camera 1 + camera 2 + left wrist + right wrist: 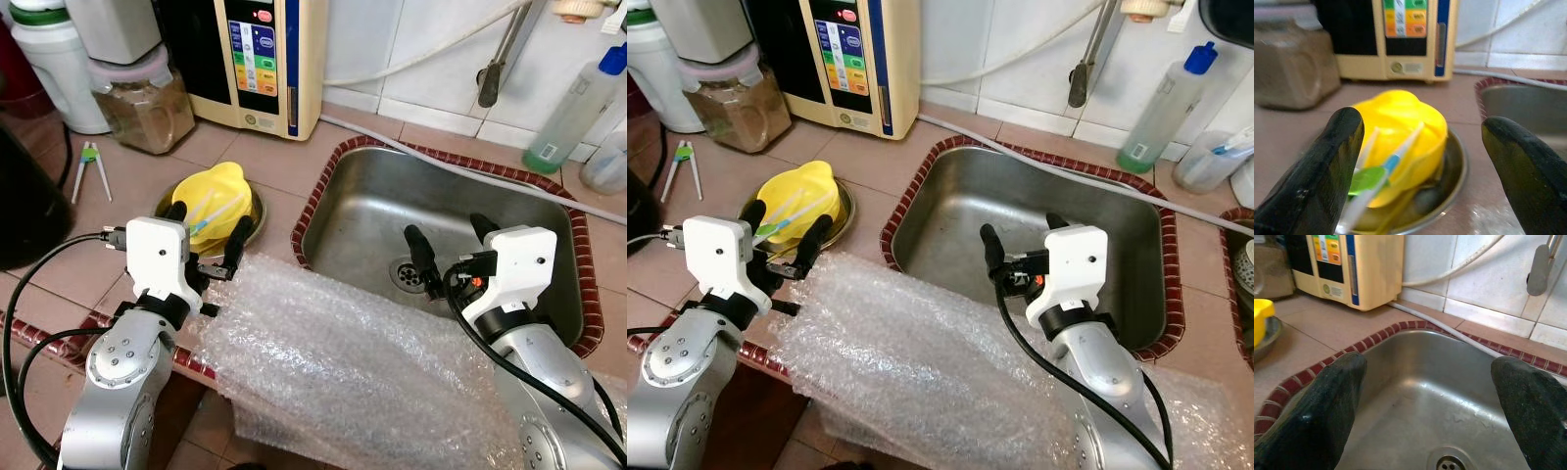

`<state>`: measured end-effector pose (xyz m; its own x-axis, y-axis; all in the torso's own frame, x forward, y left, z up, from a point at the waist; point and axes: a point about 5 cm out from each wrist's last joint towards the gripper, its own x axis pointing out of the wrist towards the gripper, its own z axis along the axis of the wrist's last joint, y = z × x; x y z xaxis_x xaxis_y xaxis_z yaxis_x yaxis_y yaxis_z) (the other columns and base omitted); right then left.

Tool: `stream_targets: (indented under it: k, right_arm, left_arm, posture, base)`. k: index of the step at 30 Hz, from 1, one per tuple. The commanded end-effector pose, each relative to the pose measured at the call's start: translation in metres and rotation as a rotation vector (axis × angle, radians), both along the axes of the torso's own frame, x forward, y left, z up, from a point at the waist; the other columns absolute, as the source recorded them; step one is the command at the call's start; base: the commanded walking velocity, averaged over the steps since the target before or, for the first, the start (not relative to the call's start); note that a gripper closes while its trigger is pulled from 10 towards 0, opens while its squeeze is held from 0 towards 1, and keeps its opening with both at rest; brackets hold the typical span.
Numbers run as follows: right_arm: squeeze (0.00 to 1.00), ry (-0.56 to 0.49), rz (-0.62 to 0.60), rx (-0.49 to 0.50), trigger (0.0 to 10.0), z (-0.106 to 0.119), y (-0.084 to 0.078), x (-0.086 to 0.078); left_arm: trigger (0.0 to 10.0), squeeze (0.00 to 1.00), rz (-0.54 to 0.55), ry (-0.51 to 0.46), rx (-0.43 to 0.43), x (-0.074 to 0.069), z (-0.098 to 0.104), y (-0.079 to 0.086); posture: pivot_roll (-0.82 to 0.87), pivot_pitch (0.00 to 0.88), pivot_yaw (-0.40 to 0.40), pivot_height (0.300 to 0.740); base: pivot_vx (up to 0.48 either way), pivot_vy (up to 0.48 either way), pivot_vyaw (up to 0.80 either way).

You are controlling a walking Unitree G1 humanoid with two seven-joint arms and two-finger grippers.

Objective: Kitchen organization

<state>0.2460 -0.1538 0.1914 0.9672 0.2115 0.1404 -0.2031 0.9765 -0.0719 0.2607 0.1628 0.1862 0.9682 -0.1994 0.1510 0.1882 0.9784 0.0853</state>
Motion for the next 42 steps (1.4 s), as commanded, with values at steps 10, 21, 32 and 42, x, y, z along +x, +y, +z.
stream_targets:
  k: [10, 21, 32, 42]
  right_arm:
    - [0.0, -0.01, 0.087, 0.011, 10.0, 0.005, 0.018, 0.001]
    - [0.0, 0.029, 0.253, 0.075, 10.0, 0.005, 0.03, -0.004]
    - [0.0, 0.046, 0.341, 0.098, 10.0, 0.007, 0.038, -0.008]
    - [0.0, 0.064, 0.425, 0.13, 10.0, 0.008, 0.044, -0.013]
  left_arm:
    - [10.0, 0.0, 0.123, -0.033, 0.018, 0.013, -0.001, 0.011]
    - [10.0, 0.0, 0.005, 0.004, -0.013, 0.03, -0.014, -0.009]
    - [0.0, 0.0, -0.029, 0.045, -0.028, 0.035, -0.024, -0.015]
    - [0.0, 0.0, -0.023, 0.055, -0.041, 0.037, -0.028, -0.014]
  posture:
    - [0.01, 0.137, -0.03, 0.74]
    - [0.01, 0.103, -0.027, 0.74]
    - [0.01, 0.087, -0.026, 0.74]
    - [0.02, 0.096, -0.029, 0.74]
  base:
    - [0.0, 0.0, 0.0]
    - [0.0, 0.0, 0.0]
    - [0.0, 0.0, 0.0]
    - [0.0, 0.0, 0.0]
